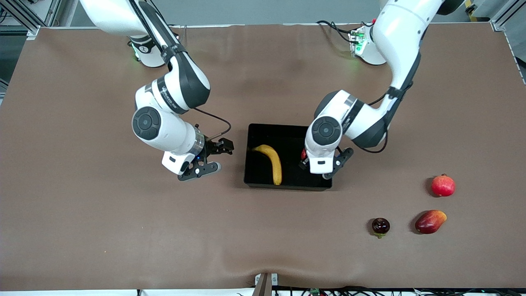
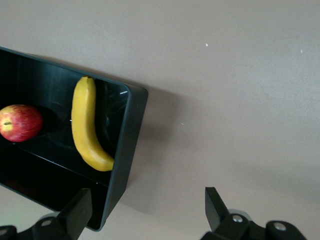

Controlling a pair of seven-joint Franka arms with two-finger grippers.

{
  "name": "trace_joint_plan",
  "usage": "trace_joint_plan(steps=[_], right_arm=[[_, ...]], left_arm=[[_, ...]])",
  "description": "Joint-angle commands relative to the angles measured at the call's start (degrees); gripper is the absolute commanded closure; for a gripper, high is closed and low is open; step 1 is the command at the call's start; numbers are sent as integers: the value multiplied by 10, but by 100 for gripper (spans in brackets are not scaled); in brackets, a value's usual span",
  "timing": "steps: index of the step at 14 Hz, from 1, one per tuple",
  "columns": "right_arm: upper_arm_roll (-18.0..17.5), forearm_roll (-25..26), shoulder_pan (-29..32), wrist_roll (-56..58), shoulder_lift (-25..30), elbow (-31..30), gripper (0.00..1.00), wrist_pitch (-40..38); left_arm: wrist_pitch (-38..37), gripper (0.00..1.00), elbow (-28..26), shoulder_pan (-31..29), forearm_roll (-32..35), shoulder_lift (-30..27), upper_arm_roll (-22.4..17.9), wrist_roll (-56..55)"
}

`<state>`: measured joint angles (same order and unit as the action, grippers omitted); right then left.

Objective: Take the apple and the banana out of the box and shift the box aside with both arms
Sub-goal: 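Reach the left gripper into the black box while the right gripper nears its rim, then close the left gripper on the red-yellow apple inside the box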

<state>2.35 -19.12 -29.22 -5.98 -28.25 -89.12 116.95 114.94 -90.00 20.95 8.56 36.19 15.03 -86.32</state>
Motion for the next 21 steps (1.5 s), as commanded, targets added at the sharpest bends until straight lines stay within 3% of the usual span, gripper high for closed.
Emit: trace_joint_plan(steps=[1,14,17,18,21], right_arm=[[3,-13,-6,-3,-16,11,0,-3],[3,-14,-11,-4,-20,12,0,17],[3,-26,-10,-11,-20,12,0,17],[3,-41,-10,-15,-20,12,0,17],[3,-55,-8,-16,-21,11,0,17]], left_arm=[[29,0,10,8,15,33,-3,-52],[36,0,-3,9,23,54,-6,-53],[36,45,-1,9,28,59,-7,-51],[36,55,1,8,28,59,-7,-51],[36,55,2,8,28,59,-7,-49]])
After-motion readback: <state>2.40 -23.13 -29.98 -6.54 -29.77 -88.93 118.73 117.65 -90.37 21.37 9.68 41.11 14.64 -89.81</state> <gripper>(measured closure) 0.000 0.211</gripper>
